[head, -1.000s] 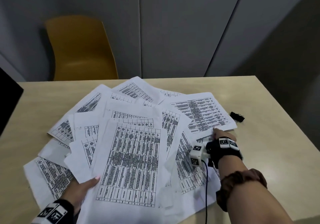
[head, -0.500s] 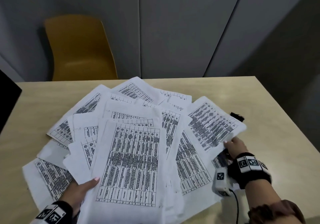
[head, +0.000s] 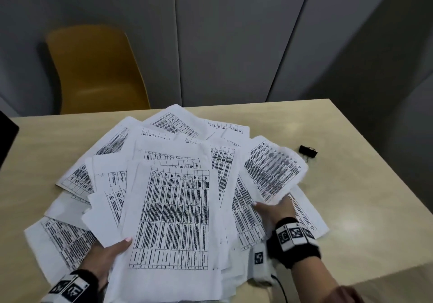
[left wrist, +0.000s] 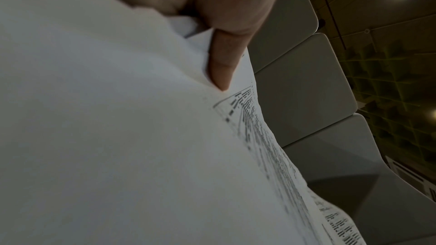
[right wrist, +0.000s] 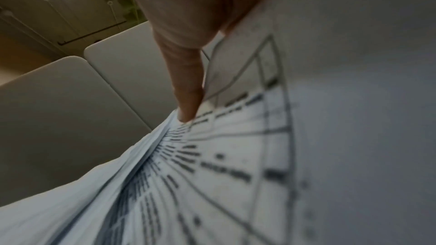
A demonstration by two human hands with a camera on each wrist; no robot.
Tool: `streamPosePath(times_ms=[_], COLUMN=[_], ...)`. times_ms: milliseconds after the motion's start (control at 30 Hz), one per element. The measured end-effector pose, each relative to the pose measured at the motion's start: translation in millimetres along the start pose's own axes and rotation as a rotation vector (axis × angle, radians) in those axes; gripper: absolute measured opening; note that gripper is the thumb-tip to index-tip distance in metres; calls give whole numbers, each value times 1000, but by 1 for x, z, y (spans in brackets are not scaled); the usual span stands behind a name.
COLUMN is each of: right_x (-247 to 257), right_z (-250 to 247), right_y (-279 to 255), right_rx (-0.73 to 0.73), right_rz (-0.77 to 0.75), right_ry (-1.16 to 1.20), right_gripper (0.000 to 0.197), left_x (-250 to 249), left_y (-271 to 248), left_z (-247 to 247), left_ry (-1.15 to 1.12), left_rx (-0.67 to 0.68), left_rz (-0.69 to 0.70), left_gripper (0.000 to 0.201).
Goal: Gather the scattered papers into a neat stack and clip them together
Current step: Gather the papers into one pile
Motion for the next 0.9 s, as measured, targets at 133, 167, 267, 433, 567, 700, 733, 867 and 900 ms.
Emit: streamPosePath(times_ms=[133,167,267,433,567,700,733,867,900], right_x=[-5,-5,-3,-24,-15,4,9,27,31], right_z=[6,2,-7,11,0,-26,-33,-53,-57], right_y=[-7,-5,-7,-16,-13,-6,-7,-11,-12], right_rx=[30,18,9,164,23,-148,-179,-251,-267], right_rz=[6,-10,-62,39,-94,-232,-265,-358,-372], right_ry=[-63,-50,-10,28,-78,-139,-144,-163,-162], right_gripper=[61,53,44,71,42,30,28,23,22], left_x=[-3,-2,-3,-11,-3,9,9,11,12], left_y=[-3,-3,-7,-19,-9,5,5,10,11], left_z=[2,1,-2,2,-2,-4,-3,-2,-2], left_ry=[-2,1,29,82,53,-56,-64,-49,-27], left_rx=[18,17,-16,-23,-37,7,22,49,63], left_rz=[6,7,10,-8,-19,-22,-14,-8,-14], left_gripper=[30,33,33,48,25,40,44,44,40])
Point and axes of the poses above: each hand's wrist, its own y-axis towards the middle knuckle, its own z-axis out of the palm, x = y × z, the point moved 6 cm from there along y, towards the middle knuckle, and after that the axes turned 6 degrees about -x, right-handed, at the moved point
